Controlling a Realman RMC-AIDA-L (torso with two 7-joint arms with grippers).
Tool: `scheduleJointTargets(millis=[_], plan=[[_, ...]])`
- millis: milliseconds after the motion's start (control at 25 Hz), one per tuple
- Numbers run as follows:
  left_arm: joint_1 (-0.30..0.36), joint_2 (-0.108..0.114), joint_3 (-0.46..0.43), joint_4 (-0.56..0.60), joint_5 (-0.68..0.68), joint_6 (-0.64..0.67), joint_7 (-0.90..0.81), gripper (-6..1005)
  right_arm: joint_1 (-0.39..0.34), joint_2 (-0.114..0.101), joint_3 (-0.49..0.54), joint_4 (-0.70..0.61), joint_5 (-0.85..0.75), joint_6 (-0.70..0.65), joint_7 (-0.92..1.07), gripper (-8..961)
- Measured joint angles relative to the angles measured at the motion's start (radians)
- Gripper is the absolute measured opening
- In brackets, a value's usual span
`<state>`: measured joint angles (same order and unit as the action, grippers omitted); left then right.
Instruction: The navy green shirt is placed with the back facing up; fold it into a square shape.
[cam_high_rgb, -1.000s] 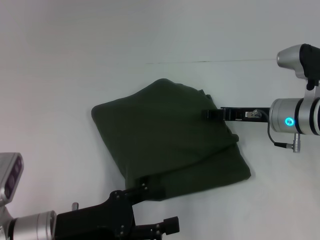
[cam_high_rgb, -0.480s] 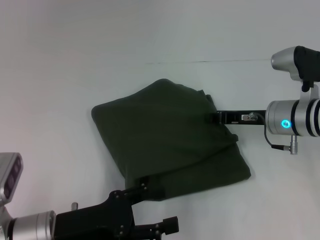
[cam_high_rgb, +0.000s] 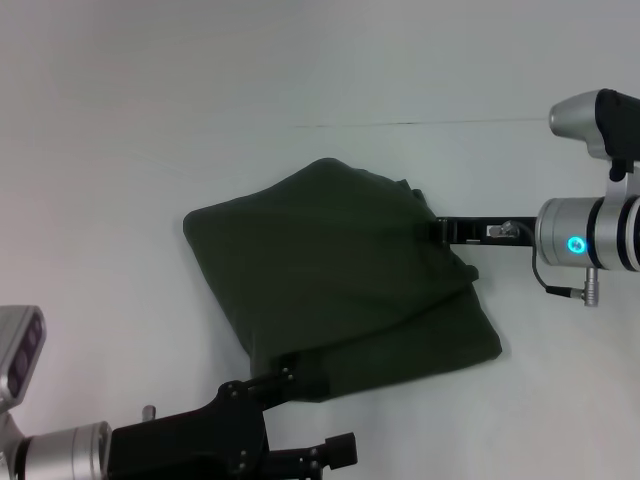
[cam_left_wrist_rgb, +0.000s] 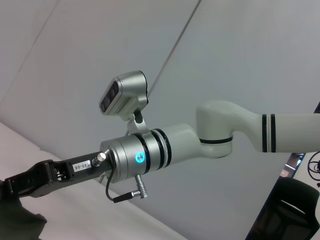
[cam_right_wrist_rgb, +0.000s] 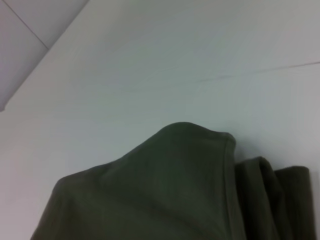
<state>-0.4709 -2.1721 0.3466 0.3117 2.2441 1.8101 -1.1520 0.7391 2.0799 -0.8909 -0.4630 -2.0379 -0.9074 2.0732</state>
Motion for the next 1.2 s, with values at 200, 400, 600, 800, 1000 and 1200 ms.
scheduleJointTargets(millis=[200, 400, 600, 800, 1000, 1200], plan=[[0.0, 0.0, -0.004, 0.002, 0.0, 0.0, -0.011, 901, -0.017, -0.011, 0.014, -0.021, 0.052, -0.084, -0.032, 21], [0.0, 0.001, -0.016, 0.003, 0.0, 0.0, -0.015, 900, -0.059, -0.023, 0.038, -0.08, 0.099, -0.206, -0.036, 21], [0.0, 0.002, -0.026, 0.005, 0.0, 0.001, -0.019, 900, -0.103, -0.03, 0.098, -0.146, 0.113, -0.335, -0.032, 22], [0.001, 0.003, -0.026, 0.007, 0.0, 0.0, -0.021, 900, -0.113, -0.039, 0.134, -0.156, 0.113, -0.399, -0.033, 22], [0.001, 0.003, -0.027, 0.007, 0.0, -0.002, -0.021, 900, -0.102, -0.044, 0.15, -0.158, 0.114, -0.414, -0.037, 22], [-0.002, 0.004, -0.037, 0.007, 0.0, -0.003, -0.021, 900, -0.075, -0.039, 0.148, -0.165, 0.114, -0.428, -0.037, 22]])
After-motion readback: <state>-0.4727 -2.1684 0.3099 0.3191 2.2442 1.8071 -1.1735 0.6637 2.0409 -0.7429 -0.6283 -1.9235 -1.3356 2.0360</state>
